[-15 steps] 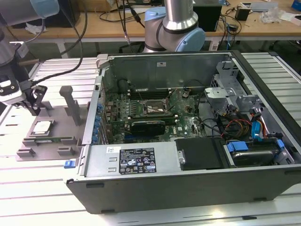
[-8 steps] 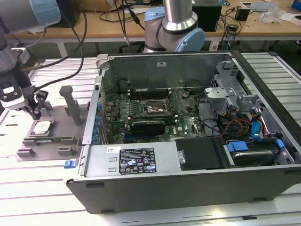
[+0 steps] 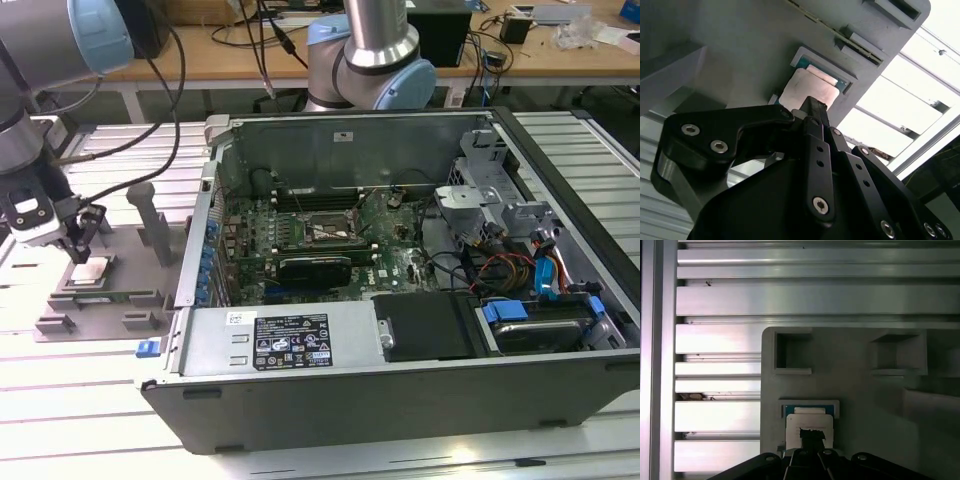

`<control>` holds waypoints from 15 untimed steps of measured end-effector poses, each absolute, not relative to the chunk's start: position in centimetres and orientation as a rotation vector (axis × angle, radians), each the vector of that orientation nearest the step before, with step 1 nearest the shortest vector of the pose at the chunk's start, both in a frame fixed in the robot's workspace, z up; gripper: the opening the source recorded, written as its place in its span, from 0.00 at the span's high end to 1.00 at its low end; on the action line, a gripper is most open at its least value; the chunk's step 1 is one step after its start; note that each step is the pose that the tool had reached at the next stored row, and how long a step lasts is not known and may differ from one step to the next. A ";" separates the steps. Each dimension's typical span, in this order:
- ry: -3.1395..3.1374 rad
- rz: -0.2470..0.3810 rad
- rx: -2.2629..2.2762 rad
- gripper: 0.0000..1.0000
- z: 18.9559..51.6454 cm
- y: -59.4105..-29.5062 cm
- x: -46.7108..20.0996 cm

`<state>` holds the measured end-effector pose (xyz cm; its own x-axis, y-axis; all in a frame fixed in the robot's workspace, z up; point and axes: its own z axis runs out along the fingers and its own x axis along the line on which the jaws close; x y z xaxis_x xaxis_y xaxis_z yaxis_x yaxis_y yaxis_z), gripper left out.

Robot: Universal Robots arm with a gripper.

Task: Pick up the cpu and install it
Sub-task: 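Pick up the cpu and move it towards the insertion slot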

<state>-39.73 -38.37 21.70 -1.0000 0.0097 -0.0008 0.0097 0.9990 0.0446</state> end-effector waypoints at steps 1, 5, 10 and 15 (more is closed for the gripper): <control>3.141 0.070 0.015 0.89 21.6 -38.4 -39.7; 3.144 0.070 0.014 0.89 21.3 -38.7 -39.7; 3.145 0.070 0.013 0.89 21.2 -38.8 -39.4; 3.145 0.070 0.013 0.89 21.2 -38.8 -39.3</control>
<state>-39.34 -38.76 21.21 -1.0000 0.0079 0.0043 0.0081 0.9990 0.0445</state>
